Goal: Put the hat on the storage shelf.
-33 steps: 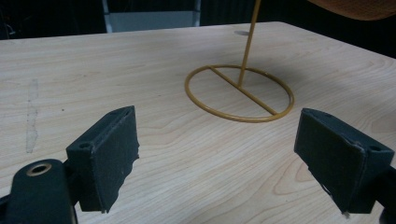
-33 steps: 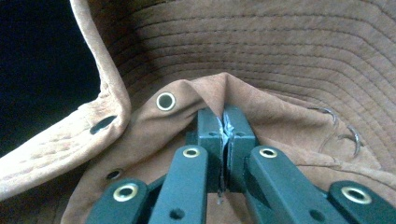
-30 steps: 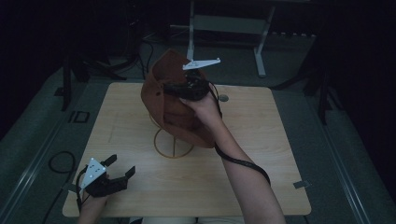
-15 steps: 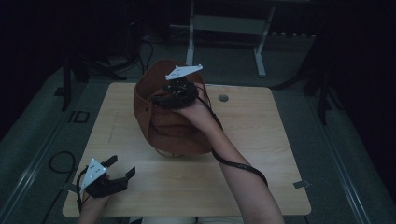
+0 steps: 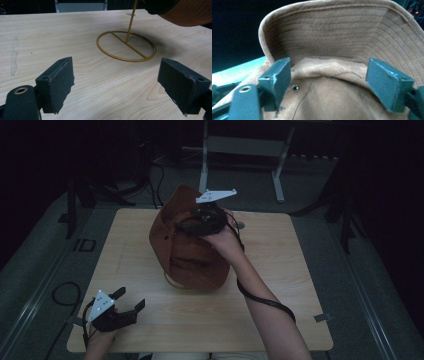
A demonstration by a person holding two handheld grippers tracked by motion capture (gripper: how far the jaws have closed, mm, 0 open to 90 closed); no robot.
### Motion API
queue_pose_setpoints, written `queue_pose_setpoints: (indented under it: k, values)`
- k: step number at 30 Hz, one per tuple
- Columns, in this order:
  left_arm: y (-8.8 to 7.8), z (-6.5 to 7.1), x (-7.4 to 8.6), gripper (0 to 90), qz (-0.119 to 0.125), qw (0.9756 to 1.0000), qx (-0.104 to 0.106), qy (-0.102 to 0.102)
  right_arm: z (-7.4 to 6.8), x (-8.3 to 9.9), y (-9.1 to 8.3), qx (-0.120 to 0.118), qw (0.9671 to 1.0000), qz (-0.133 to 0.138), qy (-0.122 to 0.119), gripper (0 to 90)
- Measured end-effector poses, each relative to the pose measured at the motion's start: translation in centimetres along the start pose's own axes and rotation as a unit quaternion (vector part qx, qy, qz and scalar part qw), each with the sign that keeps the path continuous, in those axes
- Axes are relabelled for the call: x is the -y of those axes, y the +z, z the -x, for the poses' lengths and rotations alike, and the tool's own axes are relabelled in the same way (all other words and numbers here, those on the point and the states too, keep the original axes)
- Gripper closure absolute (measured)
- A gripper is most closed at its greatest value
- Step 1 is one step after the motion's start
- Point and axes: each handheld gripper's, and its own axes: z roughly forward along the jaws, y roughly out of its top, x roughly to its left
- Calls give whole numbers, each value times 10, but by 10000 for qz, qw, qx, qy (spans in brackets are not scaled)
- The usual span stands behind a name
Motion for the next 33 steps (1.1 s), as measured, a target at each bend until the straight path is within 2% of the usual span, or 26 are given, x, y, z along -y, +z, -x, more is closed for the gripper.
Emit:
queue_pose_setpoints:
  k: [5, 6, 11, 15, 23, 31, 32, 33]
  values:
    - [1, 2, 0, 145, 5, 10000, 0, 13, 6, 8, -9, -38, 10000, 18, 26, 135]
    - [1, 2, 0, 145, -2, 10000, -5, 10, 7, 11, -11, 38, 10000, 13, 18, 137]
    - [2, 1, 1, 145, -26, 10000, -24, 34, 11, 24, -24, 40, 9999, 115, 32, 138]
    - [2, 1, 1, 145, -36, 10000, -72, 55, 14, 38, -35, 72, 9999, 86, -1, 139]
    - [1, 2, 2, 145, -63, 9999, -91, 83, 25, 64, -60, 202, 9996, 158, 120, 142]
    - [0, 1, 4, 145, -72, 9999, -118, 52, 38, 100, -79, 388, 9989, 73, 234, 145]
    - [0, 1, 4, 145, -72, 9999, -118, 52, 38, 100, -79, 388, 9989, 73, 234, 145]
    - [1, 2, 4, 145, -92, 9999, -116, 68, 40, 111, -82, 382, 9989, 76, 259, 144]
